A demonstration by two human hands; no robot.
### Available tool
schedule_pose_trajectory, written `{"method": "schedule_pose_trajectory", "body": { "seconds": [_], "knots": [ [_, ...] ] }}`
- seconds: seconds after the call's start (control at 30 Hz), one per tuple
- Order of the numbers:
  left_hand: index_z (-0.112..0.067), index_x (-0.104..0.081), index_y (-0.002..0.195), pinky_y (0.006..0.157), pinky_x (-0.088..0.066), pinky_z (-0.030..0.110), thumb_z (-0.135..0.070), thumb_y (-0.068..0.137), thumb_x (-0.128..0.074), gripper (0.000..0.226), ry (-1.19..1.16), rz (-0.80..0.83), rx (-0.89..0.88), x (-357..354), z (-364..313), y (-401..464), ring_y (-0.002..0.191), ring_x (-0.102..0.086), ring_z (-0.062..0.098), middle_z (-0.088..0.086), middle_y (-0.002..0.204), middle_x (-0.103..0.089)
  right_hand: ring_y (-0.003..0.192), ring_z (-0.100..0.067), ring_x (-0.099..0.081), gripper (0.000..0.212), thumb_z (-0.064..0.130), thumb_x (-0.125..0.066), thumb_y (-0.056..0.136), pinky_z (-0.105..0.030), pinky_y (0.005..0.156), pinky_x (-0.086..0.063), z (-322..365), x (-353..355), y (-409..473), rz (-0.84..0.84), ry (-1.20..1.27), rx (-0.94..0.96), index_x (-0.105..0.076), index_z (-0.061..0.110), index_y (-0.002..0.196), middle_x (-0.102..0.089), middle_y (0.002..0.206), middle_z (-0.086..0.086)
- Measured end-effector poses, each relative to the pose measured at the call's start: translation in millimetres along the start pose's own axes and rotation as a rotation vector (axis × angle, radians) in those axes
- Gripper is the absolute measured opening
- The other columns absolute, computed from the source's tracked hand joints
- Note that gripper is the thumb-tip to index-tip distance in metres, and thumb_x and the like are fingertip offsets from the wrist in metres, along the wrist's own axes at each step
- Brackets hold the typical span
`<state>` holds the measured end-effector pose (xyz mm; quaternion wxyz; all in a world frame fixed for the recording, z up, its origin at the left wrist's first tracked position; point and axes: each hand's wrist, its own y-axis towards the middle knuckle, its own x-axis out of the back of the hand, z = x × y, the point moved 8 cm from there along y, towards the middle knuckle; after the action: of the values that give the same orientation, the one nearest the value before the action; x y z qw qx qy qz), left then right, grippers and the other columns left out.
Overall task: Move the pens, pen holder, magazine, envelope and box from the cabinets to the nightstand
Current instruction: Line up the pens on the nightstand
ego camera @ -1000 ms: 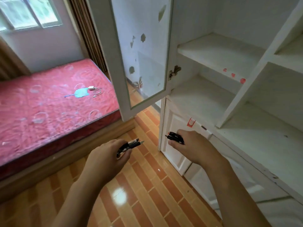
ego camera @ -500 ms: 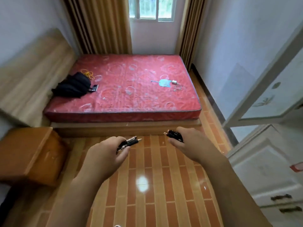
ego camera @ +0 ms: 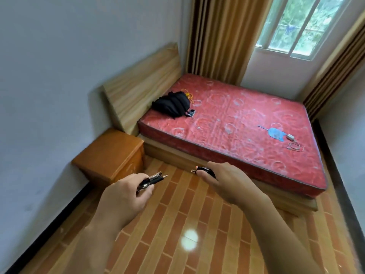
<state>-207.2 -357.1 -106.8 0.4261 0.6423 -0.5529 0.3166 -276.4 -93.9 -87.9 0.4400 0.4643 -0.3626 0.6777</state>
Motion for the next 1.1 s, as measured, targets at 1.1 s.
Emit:
{"method": "schedule_pose_trajectory", "body": {
  "seconds": [1.1],
  "knots": [
    [-0.037, -0.062, 0.1, 0.058, -0.051, 0.032, -0.057, 0.095, -0.049, 0.024, 0.088, -0.113, 0.408, 21, 252, 227, 0.071, -0.057, 0.007, -0.018, 0.084, -0.06, 0.062, -0.014, -0.061, 0.046, 0.069, -0.039, 0.102, -0.04, 0.058, -0.053, 147, -102, 454, 0.252, 0.011, 0.445, -0.053, 0.029, 0.083, -0.063, 0.072, 0.005]
  ]
}}
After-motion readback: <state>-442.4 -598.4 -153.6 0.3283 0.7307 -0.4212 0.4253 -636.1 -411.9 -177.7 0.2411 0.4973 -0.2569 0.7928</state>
